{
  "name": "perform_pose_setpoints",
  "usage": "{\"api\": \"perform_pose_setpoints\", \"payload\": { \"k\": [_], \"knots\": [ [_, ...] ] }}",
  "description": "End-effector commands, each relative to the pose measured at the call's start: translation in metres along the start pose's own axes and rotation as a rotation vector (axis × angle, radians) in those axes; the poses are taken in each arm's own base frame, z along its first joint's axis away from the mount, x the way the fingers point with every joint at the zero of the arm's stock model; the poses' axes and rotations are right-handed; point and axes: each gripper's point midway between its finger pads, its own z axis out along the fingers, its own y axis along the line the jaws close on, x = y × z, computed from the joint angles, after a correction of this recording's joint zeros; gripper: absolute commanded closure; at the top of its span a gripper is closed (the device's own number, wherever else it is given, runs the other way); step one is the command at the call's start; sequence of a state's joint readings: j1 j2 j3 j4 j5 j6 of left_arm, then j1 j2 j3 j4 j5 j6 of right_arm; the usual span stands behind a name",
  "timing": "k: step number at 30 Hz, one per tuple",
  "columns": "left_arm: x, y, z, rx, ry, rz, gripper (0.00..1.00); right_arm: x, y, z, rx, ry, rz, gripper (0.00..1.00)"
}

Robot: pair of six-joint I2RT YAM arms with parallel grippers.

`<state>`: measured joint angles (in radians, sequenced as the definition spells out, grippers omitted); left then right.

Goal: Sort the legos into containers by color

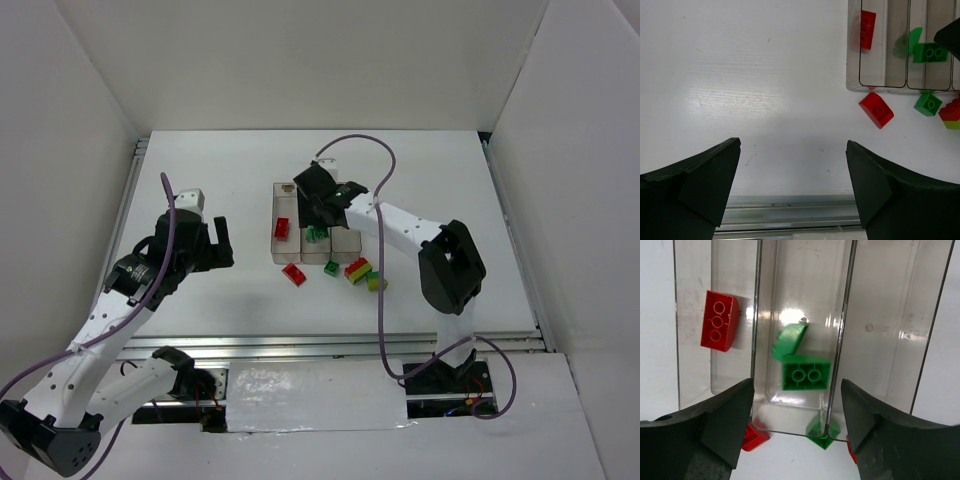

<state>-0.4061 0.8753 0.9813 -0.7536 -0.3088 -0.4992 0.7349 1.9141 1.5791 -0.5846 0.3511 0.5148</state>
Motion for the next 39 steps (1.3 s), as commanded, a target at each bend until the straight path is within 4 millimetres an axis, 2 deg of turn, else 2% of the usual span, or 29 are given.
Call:
{"api": "perform_pose_setpoints", "payload": {
  "k": [1,4,6,7,9,10,11,13,15,16,18,19,21,24,26,32,39],
  "knots": [
    [-0.009,-0.002,-0.001,0.015,-0.035,0.002,0.00,-0.011,0.003,-0.007,-0.008,-0.015,-0.022,0.21],
    [-0.009,-0.002,0.000,0.012,-0.031,0.003,0.00,-0.011,0.004,-0.011,-0.018,-0.016,-0.020,0.15],
    [-0.008,-0.002,0.001,0.013,-0.028,0.005,0.01,-0.006,0.003,-0.014,-0.025,-0.003,-0.019,0.16],
    [-0.008,-0.001,0.001,0.011,-0.027,0.004,0.01,-0.010,0.004,-0.026,-0.041,-0.019,-0.007,0.17],
    [-0.008,-0.002,0.001,0.013,-0.028,0.004,0.01,0.008,0.005,-0.033,-0.057,-0.010,-0.021,0.18],
    [-0.008,-0.002,0.001,0.012,-0.026,0.004,0.00,0.007,0.007,-0.047,-0.090,-0.029,-0.017,0.19],
    [-0.008,-0.001,0.001,0.013,-0.028,0.004,0.01,0.027,0.006,-0.047,-0.102,-0.002,-0.043,0.19],
    [-0.009,-0.002,0.001,0.020,-0.031,0.005,0.00,0.055,0.004,-0.052,-0.144,0.032,-0.098,0.19],
    [-0.009,-0.004,0.001,0.028,-0.029,0.007,0.01,0.068,0.001,-0.059,-0.155,0.036,-0.115,0.19],
    [-0.008,-0.004,0.002,0.031,-0.024,0.009,0.00,0.082,-0.008,-0.056,-0.130,0.049,-0.114,0.19],
    [-0.008,-0.004,0.002,0.030,-0.021,0.010,0.00,0.082,-0.017,-0.060,-0.093,0.017,-0.045,0.20],
    [-0.008,-0.004,0.002,0.029,-0.019,0.010,0.01,0.089,-0.022,-0.058,-0.080,0.013,-0.023,0.22],
    [-0.009,-0.004,0.003,0.028,-0.021,0.008,0.00,0.088,-0.023,-0.060,-0.071,-0.027,0.066,0.28],
    [-0.009,-0.003,0.001,0.029,-0.030,0.003,0.00,0.095,-0.019,-0.052,-0.064,-0.061,0.141,0.30],
    [-0.010,-0.003,-0.001,0.033,-0.037,0.001,0.00,0.091,-0.016,-0.046,-0.039,-0.096,0.172,0.32],
    [-0.009,-0.003,-0.001,0.037,-0.035,0.003,0.00,0.098,-0.016,-0.015,0.072,-0.087,0.184,0.37],
    [-0.011,-0.004,-0.005,0.049,-0.051,0.001,0.00,0.106,-0.020,0.000,0.141,-0.069,0.179,0.40]
  ]
}}
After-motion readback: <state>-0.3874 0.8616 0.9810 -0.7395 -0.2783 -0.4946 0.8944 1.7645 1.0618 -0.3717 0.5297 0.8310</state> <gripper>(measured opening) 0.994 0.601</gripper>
